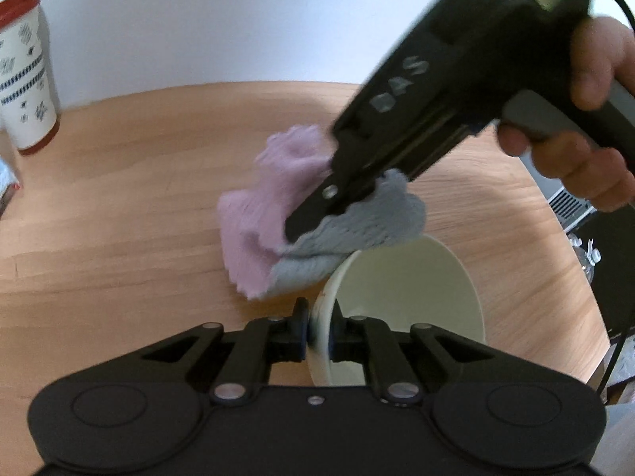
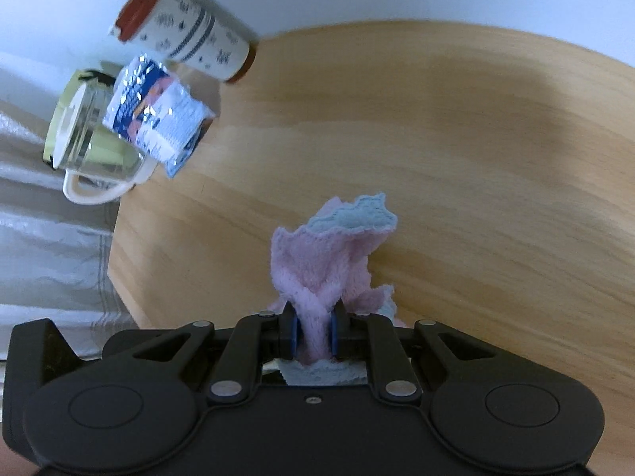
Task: Clean bowl
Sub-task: 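Wipe the outer wall of the bowl with the cloth in the right gripper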
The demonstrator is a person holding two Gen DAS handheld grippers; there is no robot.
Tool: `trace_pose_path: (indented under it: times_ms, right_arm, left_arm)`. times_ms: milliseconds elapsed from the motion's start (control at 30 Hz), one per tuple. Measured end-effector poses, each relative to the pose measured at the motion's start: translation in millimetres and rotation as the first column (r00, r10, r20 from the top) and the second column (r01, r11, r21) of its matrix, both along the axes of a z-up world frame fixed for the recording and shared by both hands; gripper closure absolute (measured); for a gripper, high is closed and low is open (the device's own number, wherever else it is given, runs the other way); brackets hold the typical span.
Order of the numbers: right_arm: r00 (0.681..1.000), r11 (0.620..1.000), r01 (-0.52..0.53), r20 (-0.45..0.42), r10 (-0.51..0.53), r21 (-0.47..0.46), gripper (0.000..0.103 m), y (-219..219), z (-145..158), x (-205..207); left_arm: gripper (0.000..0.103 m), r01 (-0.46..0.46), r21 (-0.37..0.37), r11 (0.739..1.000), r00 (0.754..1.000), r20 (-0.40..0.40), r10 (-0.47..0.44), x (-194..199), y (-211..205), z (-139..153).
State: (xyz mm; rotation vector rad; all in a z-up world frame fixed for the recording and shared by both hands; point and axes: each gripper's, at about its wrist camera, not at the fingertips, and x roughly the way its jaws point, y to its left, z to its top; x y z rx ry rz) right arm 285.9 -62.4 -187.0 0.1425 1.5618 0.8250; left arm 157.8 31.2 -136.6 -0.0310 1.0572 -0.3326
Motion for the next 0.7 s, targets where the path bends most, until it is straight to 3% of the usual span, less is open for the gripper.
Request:
trace_pose_path:
  times_ms: [233,500,700]
  right_arm:
    - [0.998,0.996,-0.069,0.007,0.070,-0.055,0.086,13.3,-5.3,-5.4]
    - [0.995,0.996,0.077,-0.051,-0.080,-0.050,0.086,-30.8,-18.6,-3.6]
    - [0.968,0.973,0.224,-0.103,-0.228,-0.049,0.086,-74.9,-31.8,-12.2]
  left_arm:
    - [0.094,0.006,0.008,1.000,1.000,0.024,-0.006,1.0,-7.9,2.8]
    - [0.094,-0.013,0.002,1.000,1.000,0.029,0.013,-1.4,-12.0,4.5]
    - [0.093,-0.075,-0.026,0.997,0.997,-0.006,0.075,0.4,1.0,-4.5]
